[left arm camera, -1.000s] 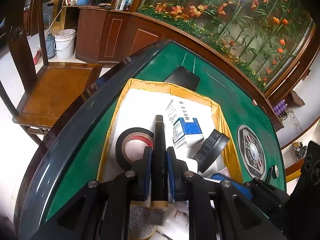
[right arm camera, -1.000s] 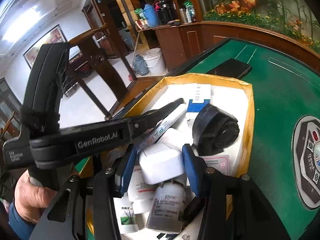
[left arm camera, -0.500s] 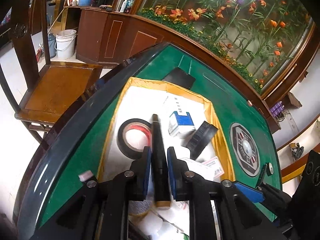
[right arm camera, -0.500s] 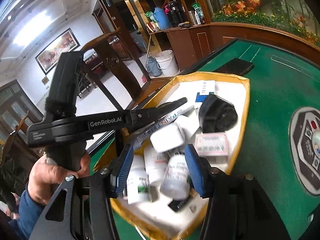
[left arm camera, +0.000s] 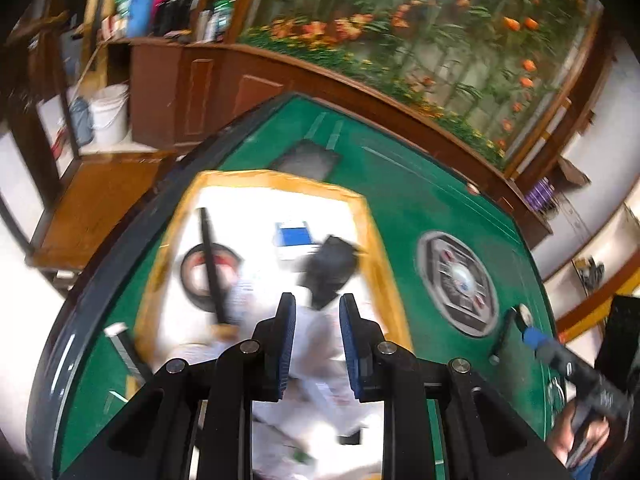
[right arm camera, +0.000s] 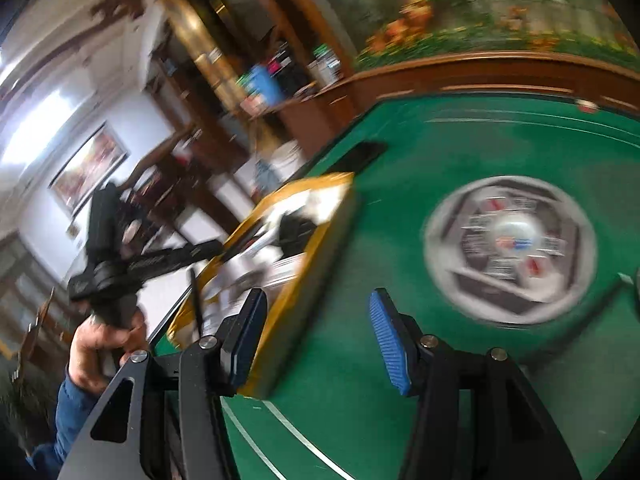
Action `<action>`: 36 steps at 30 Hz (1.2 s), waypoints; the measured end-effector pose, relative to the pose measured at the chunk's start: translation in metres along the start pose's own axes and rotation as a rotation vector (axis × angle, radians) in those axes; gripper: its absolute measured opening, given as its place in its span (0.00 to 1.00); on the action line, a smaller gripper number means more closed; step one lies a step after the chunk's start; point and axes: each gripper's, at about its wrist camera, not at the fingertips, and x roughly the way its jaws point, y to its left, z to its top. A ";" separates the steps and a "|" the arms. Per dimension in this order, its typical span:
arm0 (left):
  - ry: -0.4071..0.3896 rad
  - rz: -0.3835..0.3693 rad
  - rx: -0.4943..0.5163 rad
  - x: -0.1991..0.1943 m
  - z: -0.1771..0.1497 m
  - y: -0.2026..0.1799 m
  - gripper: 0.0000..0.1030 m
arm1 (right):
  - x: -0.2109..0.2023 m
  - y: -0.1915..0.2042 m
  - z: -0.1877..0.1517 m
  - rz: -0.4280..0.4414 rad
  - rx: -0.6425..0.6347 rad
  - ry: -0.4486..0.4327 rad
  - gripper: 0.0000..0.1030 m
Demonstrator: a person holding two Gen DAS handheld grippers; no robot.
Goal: Organize rigid objects
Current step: 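Grasp the last black marker with the left tool while the right tool grasps the beige tape roll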
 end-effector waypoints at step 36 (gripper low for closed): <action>0.206 -0.071 0.587 0.128 -0.107 -0.265 0.13 | -0.113 -0.207 -0.023 -0.505 0.519 -0.238 0.71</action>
